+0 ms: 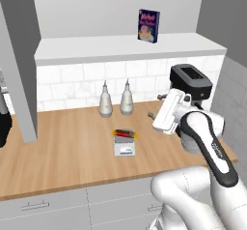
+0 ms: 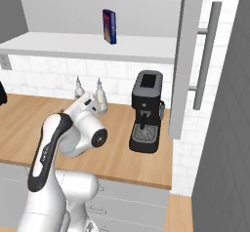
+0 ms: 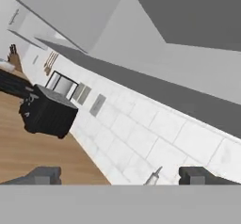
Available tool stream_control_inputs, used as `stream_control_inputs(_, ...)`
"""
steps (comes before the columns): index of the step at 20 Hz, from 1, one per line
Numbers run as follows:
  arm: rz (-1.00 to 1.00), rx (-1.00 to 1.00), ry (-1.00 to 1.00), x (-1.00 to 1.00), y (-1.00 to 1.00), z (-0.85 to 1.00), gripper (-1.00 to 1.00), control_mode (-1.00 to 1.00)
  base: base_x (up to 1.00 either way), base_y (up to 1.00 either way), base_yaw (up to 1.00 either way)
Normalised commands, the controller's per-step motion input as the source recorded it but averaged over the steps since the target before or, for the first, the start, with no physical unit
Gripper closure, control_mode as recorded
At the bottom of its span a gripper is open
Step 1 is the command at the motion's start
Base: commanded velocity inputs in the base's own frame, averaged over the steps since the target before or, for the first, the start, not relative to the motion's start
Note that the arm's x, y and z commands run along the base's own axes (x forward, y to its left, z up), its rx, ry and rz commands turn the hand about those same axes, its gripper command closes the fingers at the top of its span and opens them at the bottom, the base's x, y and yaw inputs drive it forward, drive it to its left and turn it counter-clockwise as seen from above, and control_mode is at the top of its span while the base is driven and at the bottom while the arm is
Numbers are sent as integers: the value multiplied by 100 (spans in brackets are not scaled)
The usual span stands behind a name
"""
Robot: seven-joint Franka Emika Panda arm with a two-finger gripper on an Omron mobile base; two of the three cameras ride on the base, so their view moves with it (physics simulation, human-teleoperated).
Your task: Pick the bar and place it on the digital scale for weighing, and close the cabinet.
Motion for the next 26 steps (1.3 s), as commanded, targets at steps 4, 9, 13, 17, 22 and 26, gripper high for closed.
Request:
stream_control_inputs(4,-2,29,-24,-45,-36,68,-100,-100,0,0,0)
stream_control_inputs(9,-15,20,-42,-35,-41,67,-100,-100,0,0,0)
stream_control_inputs(13,-31,1,-49,-35,-38,50,-100,-100,0,0,0)
stream_control_inputs(17,-37,0,-53,-20,-43,14,-100,-100,0,0,0)
stream_control_inputs(22,-39,0,-42,-27,-53,4,-100,-100,0,0,0)
stream_control_inputs(26,-33,1,-13,-25,-94,32,-100,-100,0,0,0)
